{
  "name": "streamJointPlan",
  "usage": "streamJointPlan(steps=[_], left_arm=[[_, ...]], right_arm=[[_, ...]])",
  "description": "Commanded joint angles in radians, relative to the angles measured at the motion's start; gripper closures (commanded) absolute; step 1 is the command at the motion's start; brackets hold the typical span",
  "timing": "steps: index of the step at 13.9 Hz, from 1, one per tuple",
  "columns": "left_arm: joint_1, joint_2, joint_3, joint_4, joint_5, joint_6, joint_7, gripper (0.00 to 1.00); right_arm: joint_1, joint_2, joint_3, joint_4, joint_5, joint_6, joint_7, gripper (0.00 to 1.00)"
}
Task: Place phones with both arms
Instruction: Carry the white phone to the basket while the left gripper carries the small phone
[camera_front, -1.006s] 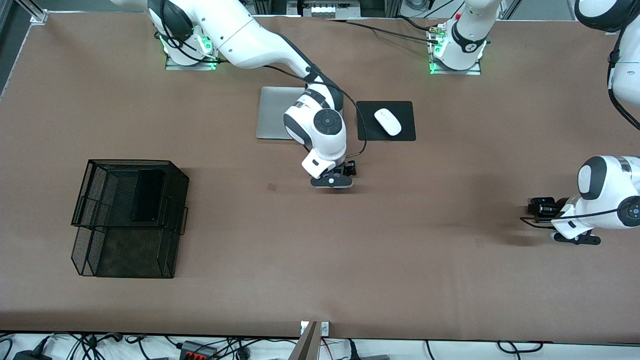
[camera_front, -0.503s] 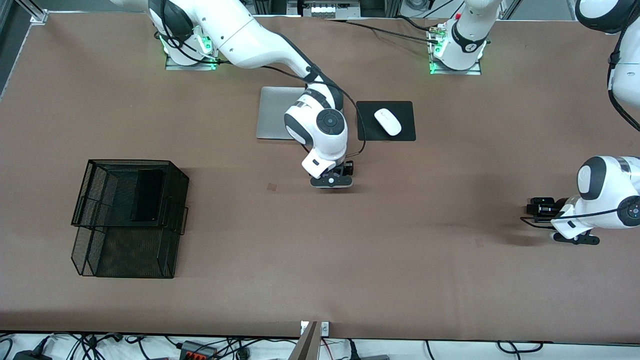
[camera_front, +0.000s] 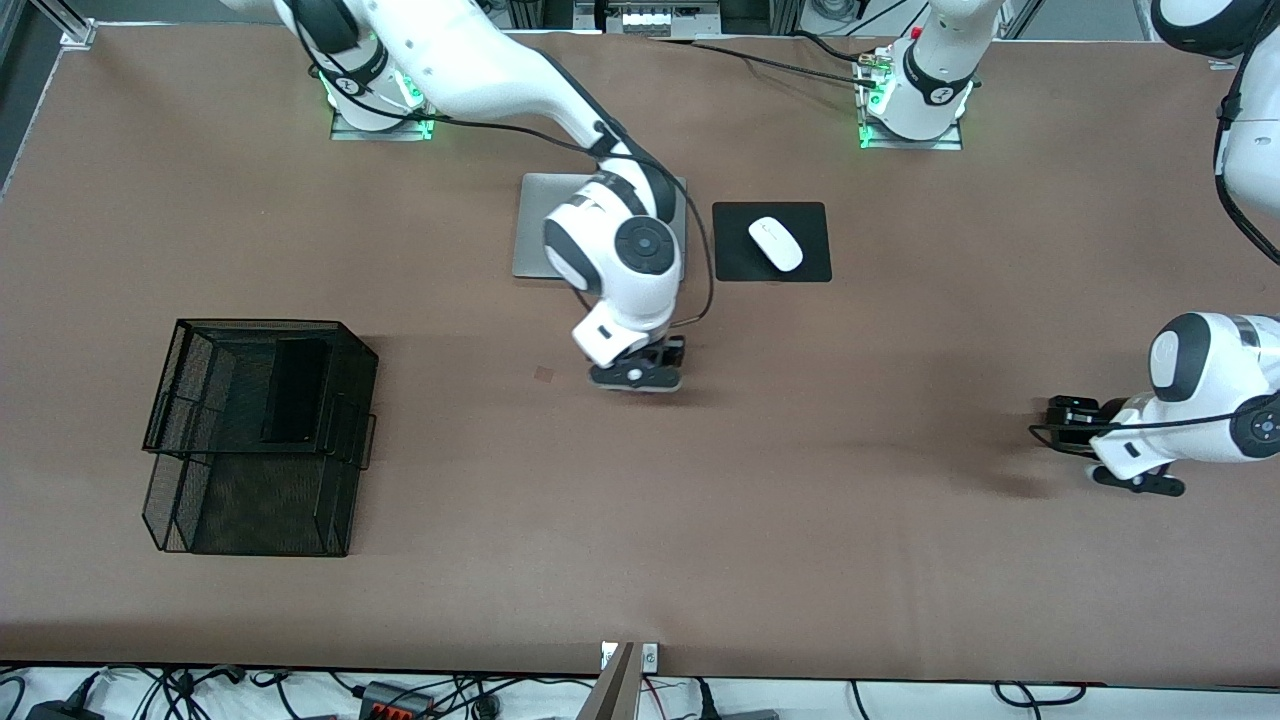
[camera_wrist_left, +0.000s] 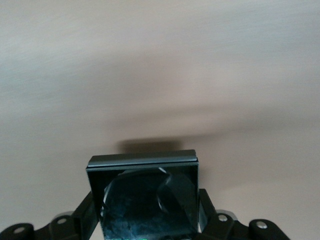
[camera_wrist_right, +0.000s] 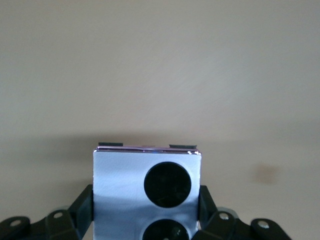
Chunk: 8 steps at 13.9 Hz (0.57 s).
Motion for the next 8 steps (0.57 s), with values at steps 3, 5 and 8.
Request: streamJointPlan(steps=[3,5,8], left_arm=[[-0.066,-0.022,-0.197,0.011,0.000,-0.148,-0.004,0.75],[-0.207,-0.024,-0.202,0.012,-0.082,-0.148,-0.108,0.75],[-0.386,-0.012,-0.194,0.019,-0.210,-0.090,-0.358,0.75]], right_arm=[[-0.243,-0.154,-0.021,-0.041,-0.006,-0.175,-0.286,0.71],[-0.355,-0.189,-0.018,-0.047,0.007,-0.246,-0.448,0.71],[-0.506,-0.233,-0.018,-0.077,0.062,-0.320,-0.622,0.71]])
